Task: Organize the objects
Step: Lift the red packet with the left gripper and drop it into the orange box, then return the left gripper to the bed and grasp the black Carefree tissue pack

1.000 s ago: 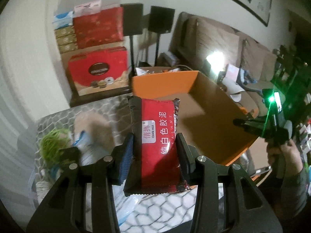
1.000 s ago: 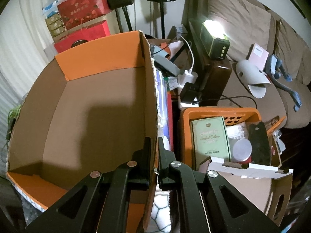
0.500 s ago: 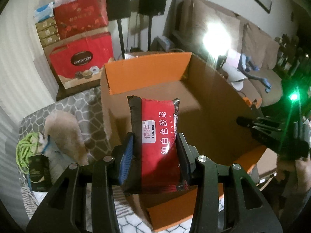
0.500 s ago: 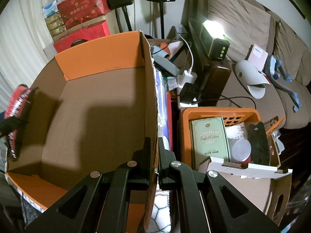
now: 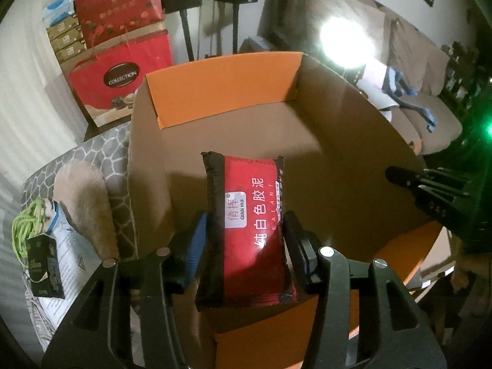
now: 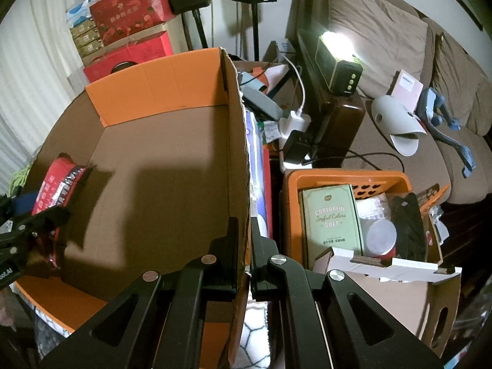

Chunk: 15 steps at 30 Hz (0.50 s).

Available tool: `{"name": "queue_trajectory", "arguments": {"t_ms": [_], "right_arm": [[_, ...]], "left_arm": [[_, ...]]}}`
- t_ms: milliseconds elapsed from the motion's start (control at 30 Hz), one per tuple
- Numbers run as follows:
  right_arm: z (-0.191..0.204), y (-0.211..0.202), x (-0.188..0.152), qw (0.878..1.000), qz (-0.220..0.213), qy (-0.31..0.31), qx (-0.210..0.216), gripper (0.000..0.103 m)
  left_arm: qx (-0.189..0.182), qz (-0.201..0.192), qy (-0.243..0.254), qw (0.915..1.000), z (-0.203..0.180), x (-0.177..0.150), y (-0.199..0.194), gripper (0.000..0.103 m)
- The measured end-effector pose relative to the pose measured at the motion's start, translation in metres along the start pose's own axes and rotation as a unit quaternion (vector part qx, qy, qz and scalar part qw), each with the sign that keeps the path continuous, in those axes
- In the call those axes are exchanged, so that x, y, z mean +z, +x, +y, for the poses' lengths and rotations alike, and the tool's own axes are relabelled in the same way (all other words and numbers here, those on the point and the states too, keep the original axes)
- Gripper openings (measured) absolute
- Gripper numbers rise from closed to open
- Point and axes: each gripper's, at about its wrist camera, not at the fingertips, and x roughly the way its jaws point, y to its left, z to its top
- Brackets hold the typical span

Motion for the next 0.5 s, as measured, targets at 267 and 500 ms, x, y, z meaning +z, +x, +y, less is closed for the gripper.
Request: {"name": "queue_trajectory", "arguments": {"t_ms": [267,500], "right_arm": [[0.000,0.000,0.000,1.000,0.000,0.000,0.000,0.004],[0.000,0.001,-0.001,1.000,0.001,-0.001,-0.001,0.004]], "left_arm": [[-0.003,-0.032,-0.016,0.9994,0.011,0.000,-0.024,0.076],[0.003,-0.062,-0.039,0.9973,0.038,0.002,-0.055,0.087]]}}
